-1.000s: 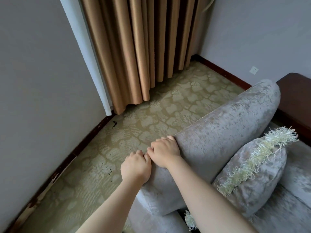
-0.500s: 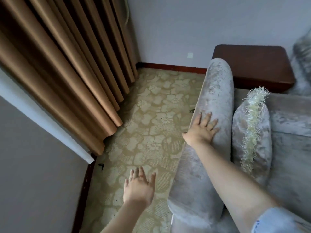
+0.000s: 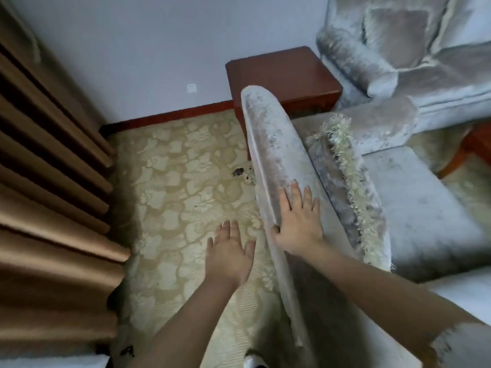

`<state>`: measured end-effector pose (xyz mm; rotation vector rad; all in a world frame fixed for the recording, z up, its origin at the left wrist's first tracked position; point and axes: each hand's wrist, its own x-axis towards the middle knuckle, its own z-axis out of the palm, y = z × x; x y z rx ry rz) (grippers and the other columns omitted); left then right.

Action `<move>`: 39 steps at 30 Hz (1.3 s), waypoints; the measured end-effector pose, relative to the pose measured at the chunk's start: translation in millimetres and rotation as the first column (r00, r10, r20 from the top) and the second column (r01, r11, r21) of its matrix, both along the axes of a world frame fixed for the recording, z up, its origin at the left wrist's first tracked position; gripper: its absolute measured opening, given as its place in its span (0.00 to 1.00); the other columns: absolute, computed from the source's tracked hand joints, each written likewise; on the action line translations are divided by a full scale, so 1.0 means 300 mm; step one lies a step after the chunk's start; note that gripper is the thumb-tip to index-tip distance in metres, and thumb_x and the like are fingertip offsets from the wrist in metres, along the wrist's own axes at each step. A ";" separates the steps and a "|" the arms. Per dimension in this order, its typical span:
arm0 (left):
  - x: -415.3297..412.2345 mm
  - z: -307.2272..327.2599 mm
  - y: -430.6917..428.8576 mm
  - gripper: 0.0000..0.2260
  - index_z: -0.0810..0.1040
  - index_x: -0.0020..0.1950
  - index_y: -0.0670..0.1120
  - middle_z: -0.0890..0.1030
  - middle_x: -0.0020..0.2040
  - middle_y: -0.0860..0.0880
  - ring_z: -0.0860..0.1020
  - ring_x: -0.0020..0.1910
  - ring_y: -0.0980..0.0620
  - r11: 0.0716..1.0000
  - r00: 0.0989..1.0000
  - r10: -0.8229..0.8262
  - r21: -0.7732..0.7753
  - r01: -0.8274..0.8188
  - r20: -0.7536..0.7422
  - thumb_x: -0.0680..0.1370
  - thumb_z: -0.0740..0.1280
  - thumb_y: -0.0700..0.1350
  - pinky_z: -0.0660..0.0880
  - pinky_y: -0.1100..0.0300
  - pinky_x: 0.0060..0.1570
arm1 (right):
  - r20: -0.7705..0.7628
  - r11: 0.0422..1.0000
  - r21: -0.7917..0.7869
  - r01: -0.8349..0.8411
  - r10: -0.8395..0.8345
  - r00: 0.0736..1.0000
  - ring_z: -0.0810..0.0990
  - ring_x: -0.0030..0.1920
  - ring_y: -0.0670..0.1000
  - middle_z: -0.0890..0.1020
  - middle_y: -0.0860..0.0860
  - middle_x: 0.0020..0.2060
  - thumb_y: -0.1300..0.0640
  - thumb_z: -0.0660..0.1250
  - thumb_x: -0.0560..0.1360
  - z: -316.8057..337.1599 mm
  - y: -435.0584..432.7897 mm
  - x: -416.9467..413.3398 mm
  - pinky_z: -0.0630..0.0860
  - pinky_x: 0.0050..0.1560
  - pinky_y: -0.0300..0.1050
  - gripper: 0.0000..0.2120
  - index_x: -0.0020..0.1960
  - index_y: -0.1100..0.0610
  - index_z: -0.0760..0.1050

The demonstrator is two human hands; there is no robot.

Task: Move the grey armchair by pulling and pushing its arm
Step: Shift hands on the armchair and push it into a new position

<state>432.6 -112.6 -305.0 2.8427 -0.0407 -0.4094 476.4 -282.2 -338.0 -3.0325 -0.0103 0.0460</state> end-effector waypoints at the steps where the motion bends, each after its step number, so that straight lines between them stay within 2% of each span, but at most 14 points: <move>1: 0.043 0.005 0.003 0.30 0.44 0.77 0.46 0.46 0.78 0.47 0.43 0.76 0.50 0.998 0.997 -0.070 0.007 0.069 0.019 0.80 0.45 0.60 0.42 0.52 0.73 | 0.012 1.000 0.016 0.005 -0.005 1.000 0.44 0.74 0.64 0.44 0.58 0.76 0.36 0.53 0.71 0.002 -0.002 -0.006 0.48 0.72 0.64 0.44 0.77 0.57 0.41; 3: 0.127 0.011 0.006 0.31 0.44 0.77 0.46 0.46 0.78 0.47 0.43 0.76 0.51 0.980 0.977 -0.199 0.021 0.197 0.084 0.80 0.45 0.60 0.43 0.51 0.73 | 0.015 0.998 0.058 0.014 -0.015 1.000 0.44 0.75 0.62 0.45 0.59 0.76 0.38 0.52 0.73 0.005 -0.008 -0.013 0.48 0.73 0.61 0.42 0.77 0.59 0.42; 5: 0.207 0.016 0.008 0.31 0.46 0.78 0.46 0.47 0.78 0.47 0.45 0.76 0.50 0.967 0.961 -0.254 0.020 0.253 0.112 0.80 0.47 0.60 0.45 0.50 0.73 | -0.021 0.998 0.055 0.010 -0.009 1.000 0.43 0.75 0.61 0.43 0.61 0.76 0.39 0.51 0.74 0.008 -0.006 -0.018 0.44 0.74 0.58 0.41 0.77 0.61 0.41; 7: 0.282 0.016 -0.002 0.31 0.48 0.77 0.45 0.48 0.78 0.46 0.46 0.76 0.49 0.962 0.957 -0.274 0.005 0.275 0.095 0.80 0.49 0.60 0.47 0.50 0.73 | -0.065 0.999 0.031 0.008 -0.005 0.998 0.39 0.75 0.62 0.40 0.61 0.75 0.39 0.51 0.74 0.011 -0.007 -0.018 0.37 0.74 0.55 0.41 0.77 0.61 0.39; 11: 0.426 0.007 -0.031 0.33 0.45 0.77 0.44 0.44 0.78 0.43 0.43 0.76 0.47 0.909 0.909 -0.414 0.069 0.410 0.044 0.80 0.49 0.61 0.44 0.48 0.73 | -0.088 0.999 0.045 0.030 -0.026 0.996 0.35 0.75 0.59 0.36 0.59 0.75 0.36 0.49 0.72 0.017 -0.004 -0.014 0.34 0.73 0.52 0.43 0.76 0.58 0.35; 14: 0.545 0.003 -0.049 0.34 0.42 0.77 0.44 0.42 0.78 0.42 0.41 0.76 0.45 0.825 0.828 -0.561 0.106 0.556 0.021 0.79 0.48 0.62 0.43 0.46 0.72 | -0.071 0.992 0.054 0.117 -0.113 0.991 0.43 0.76 0.56 0.45 0.56 0.77 0.37 0.55 0.71 0.023 0.002 0.002 0.41 0.75 0.52 0.44 0.77 0.56 0.41; 17: 0.691 0.021 -0.049 0.34 0.42 0.77 0.45 0.42 0.78 0.42 0.41 0.76 0.45 0.737 0.735 -0.675 0.108 0.667 0.067 0.79 0.49 0.63 0.43 0.45 0.72 | -0.001 0.926 0.117 0.360 -0.362 0.932 0.56 0.73 0.55 0.58 0.55 0.74 0.39 0.58 0.72 0.034 0.060 0.079 0.53 0.72 0.52 0.39 0.76 0.56 0.51; 19: 0.792 0.037 -0.036 0.34 0.43 0.77 0.47 0.41 0.77 0.43 0.41 0.76 0.45 0.649 0.647 -0.760 0.142 0.748 0.062 0.78 0.49 0.63 0.43 0.45 0.72 | -0.019 0.826 0.104 0.554 -0.555 0.831 0.61 0.70 0.57 0.61 0.56 0.72 0.37 0.57 0.72 0.043 0.111 0.158 0.57 0.69 0.52 0.38 0.75 0.55 0.54; 22: 0.931 0.064 -0.019 0.34 0.41 0.77 0.49 0.39 0.77 0.43 0.39 0.76 0.45 0.530 0.531 -0.846 0.199 0.824 0.052 0.78 0.47 0.64 0.41 0.45 0.72 | 0.015 0.647 0.043 0.761 -0.762 0.647 0.65 0.68 0.58 0.66 0.58 0.69 0.33 0.46 0.73 0.033 0.172 0.227 0.60 0.66 0.55 0.37 0.74 0.55 0.58; 25: 1.059 0.080 -0.019 0.34 0.40 0.77 0.49 0.38 0.77 0.43 0.38 0.76 0.45 0.445 0.446 -0.894 0.232 0.865 0.050 0.78 0.48 0.64 0.40 0.46 0.72 | 0.042 0.594 0.026 0.804 -0.804 0.593 0.72 0.63 0.61 0.74 0.59 0.64 0.34 0.46 0.72 0.036 0.198 0.243 0.66 0.61 0.57 0.38 0.70 0.58 0.67; 27: 1.132 0.073 -0.021 0.35 0.40 0.77 0.49 0.37 0.77 0.43 0.39 0.76 0.44 0.461 0.466 -0.884 0.199 0.865 0.024 0.78 0.51 0.64 0.41 0.45 0.72 | 0.034 0.582 0.032 0.813 -0.813 0.581 0.75 0.60 0.61 0.77 0.59 0.61 0.34 0.52 0.71 0.033 0.200 0.246 0.70 0.58 0.57 0.35 0.66 0.58 0.71; 29: 1.217 0.056 -0.041 0.36 0.39 0.77 0.50 0.36 0.77 0.42 0.38 0.75 0.43 0.437 0.446 -0.895 0.204 0.876 0.002 0.78 0.52 0.64 0.42 0.44 0.72 | 0.021 0.568 0.027 0.822 -0.823 0.568 0.77 0.58 0.60 0.78 0.58 0.59 0.34 0.55 0.70 0.032 0.196 0.253 0.72 0.56 0.56 0.34 0.65 0.58 0.72; 35: 1.543 0.022 -0.200 0.39 0.39 0.77 0.50 0.37 0.77 0.44 0.36 0.75 0.44 0.265 0.294 -0.955 0.335 0.904 -0.038 0.74 0.48 0.70 0.38 0.42 0.71 | 0.035 0.547 0.052 0.836 -0.837 0.546 0.77 0.57 0.59 0.78 0.55 0.58 0.35 0.59 0.68 0.043 0.211 0.264 0.72 0.55 0.54 0.34 0.64 0.57 0.74; 39: 1.752 -0.020 -0.261 0.37 0.42 0.77 0.55 0.40 0.78 0.52 0.36 0.75 0.52 0.121 0.139 -0.989 0.262 0.958 -0.050 0.74 0.46 0.71 0.37 0.45 0.72 | 0.067 0.535 0.038 0.844 -0.844 0.532 0.78 0.56 0.57 0.78 0.53 0.58 0.34 0.58 0.70 0.030 0.212 0.261 0.67 0.57 0.50 0.33 0.64 0.56 0.74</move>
